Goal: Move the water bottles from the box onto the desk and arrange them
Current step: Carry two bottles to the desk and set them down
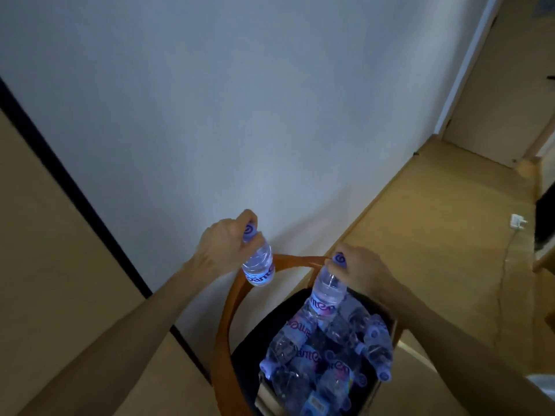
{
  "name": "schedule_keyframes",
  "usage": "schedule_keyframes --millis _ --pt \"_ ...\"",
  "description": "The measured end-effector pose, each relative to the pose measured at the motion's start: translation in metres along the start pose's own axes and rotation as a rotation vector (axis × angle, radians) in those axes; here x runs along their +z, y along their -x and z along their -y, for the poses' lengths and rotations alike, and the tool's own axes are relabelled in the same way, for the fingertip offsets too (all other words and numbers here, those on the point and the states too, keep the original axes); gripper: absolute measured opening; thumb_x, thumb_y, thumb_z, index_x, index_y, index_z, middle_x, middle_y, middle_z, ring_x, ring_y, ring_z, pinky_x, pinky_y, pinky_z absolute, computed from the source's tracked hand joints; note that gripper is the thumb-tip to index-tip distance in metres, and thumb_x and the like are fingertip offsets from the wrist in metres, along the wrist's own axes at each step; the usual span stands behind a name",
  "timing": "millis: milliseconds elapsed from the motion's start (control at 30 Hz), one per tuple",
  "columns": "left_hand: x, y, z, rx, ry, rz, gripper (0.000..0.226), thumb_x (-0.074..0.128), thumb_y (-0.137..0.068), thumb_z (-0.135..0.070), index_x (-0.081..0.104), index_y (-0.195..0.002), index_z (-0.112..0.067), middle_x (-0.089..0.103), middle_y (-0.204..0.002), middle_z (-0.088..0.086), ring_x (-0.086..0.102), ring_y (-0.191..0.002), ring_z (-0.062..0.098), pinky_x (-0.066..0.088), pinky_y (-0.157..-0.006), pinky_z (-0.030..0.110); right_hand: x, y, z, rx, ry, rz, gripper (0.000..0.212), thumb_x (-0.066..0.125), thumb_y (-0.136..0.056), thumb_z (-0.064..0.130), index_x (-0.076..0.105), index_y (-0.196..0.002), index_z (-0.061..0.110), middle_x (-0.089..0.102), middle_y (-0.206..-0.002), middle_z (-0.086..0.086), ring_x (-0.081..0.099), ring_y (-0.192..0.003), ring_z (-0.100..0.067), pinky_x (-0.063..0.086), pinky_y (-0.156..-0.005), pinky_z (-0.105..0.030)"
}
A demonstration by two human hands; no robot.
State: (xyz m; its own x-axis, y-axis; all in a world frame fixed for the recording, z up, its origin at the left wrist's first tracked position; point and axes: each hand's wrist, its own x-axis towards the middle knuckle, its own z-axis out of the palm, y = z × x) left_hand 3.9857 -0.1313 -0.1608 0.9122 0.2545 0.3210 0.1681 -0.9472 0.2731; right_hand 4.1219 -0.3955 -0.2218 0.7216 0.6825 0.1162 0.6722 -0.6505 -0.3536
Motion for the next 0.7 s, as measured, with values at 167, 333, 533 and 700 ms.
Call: schedule_keyframes --millis 167,333,533,700 --pt "-0.04 0.04 -0.003 -0.222 0.08 -0.136 0.017 0.061 -0.086 -0.036 0.045 -0.09 -0.033 0.053 -0.062 -0.008 0.051 -0.052 0.013 0.034 -0.046 0.02 -0.031 -0.031 0.025 -0.221 -0.118 -0.02 0.025 0.057 -0.091 0.04 0.044 -0.084 0.02 0.048 -0.061 0.005 0.048 -0.055 -0.012 0.034 -0.054 -0.028" --pt "-0.098 0.107 -0.022 -0.436 0.073 -0.303 0.012 0.059 -0.08 -0.038 0.052 -0.088 -0.032 0.059 -0.063 -0.001 0.057 -0.059 0.025 0.051 -0.058 0.033 -0.048 -0.05 0.079 -0.375 -0.335 -0.018 0.026 0.063 -0.088 0.04 0.044 -0.075 0.027 0.05 -0.057 0.006 0.049 -0.051 -0.006 0.035 -0.048 -0.017" --pt "-0.164 0.194 -0.044 -0.611 -0.032 -0.444 0.019 0.053 -0.073 -0.044 0.054 -0.088 -0.032 0.064 -0.062 -0.011 0.062 -0.065 0.019 0.055 -0.064 0.036 -0.045 -0.045 0.185 -0.65 -0.451 0.103 0.024 0.064 -0.087 0.039 0.05 -0.079 0.021 0.055 -0.062 0.007 0.052 -0.055 -0.008 0.038 -0.048 -0.015" --pt "-0.208 0.279 -0.05 -0.795 -0.065 -0.598 0.008 0.061 -0.079 -0.035 0.056 -0.084 -0.032 0.064 -0.065 -0.012 0.061 -0.06 0.01 0.053 -0.057 0.028 -0.031 -0.015 0.276 -0.795 -0.61 0.217 0.026 0.065 -0.084 0.036 0.047 -0.071 0.021 0.054 -0.054 0.012 0.044 -0.047 -0.006 0.036 -0.046 -0.016"
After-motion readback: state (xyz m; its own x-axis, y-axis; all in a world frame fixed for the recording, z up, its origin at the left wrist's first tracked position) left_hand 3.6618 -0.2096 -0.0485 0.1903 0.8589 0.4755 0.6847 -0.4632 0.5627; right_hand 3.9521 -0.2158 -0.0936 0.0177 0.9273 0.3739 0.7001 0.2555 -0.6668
